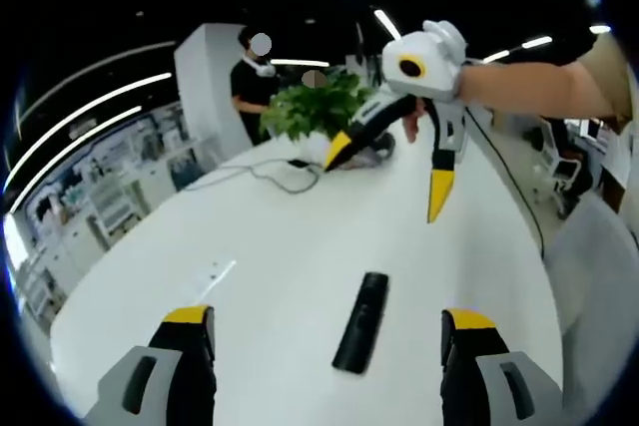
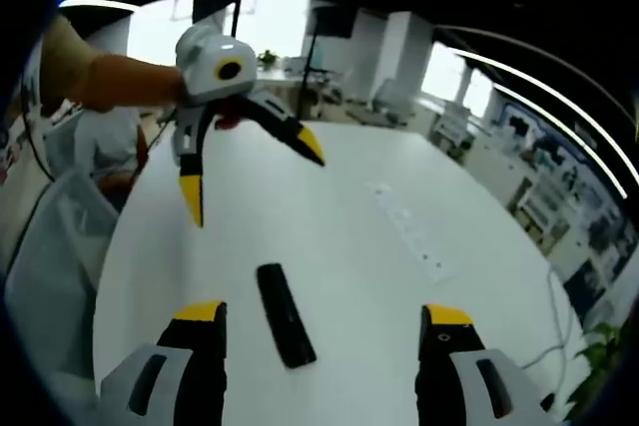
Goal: Press the specified remote control buttons in sequence, fully releasing each button before pressing the next.
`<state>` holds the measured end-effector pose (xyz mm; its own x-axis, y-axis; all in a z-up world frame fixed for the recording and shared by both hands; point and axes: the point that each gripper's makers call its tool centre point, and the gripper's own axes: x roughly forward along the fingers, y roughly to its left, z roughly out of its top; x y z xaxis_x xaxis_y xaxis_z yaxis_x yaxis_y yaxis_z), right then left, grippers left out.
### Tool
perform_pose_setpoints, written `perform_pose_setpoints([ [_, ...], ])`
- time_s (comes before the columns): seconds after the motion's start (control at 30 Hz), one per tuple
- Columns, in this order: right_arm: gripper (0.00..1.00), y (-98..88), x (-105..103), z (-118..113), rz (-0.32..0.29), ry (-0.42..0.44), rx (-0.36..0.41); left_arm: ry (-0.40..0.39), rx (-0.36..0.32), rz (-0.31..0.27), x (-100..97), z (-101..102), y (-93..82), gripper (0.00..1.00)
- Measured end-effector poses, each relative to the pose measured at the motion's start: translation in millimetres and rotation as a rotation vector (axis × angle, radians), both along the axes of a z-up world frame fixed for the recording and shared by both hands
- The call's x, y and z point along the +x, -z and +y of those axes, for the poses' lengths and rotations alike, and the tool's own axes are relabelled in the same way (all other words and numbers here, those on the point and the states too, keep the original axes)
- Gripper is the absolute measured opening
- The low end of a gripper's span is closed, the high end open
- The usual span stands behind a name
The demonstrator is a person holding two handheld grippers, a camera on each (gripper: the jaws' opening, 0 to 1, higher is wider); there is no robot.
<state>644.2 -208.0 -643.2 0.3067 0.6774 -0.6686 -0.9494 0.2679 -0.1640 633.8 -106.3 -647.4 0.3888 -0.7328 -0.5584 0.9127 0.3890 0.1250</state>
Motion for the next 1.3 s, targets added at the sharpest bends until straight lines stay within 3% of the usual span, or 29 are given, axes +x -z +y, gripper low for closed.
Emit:
perform_pose_setpoints([
  [0.27,0.73,19.3,-1.4,6.5,0.034,-0.06,-0.065,0.053,0.058,0.032,0.5,-3.8,17.1,0.95],
  [0.6,0.63,47.3,-5.8,10.9,0.077,-0.126,-0.149,0.117,0.105,0.066,-5.1,-11.0,36.5,0.88],
  [1.3,0.51,95.2,-8.4,4.7,0.154,-0.176,-0.26,0.181,0.2,0.119,-2.4,-19.2,79.9,0.85],
])
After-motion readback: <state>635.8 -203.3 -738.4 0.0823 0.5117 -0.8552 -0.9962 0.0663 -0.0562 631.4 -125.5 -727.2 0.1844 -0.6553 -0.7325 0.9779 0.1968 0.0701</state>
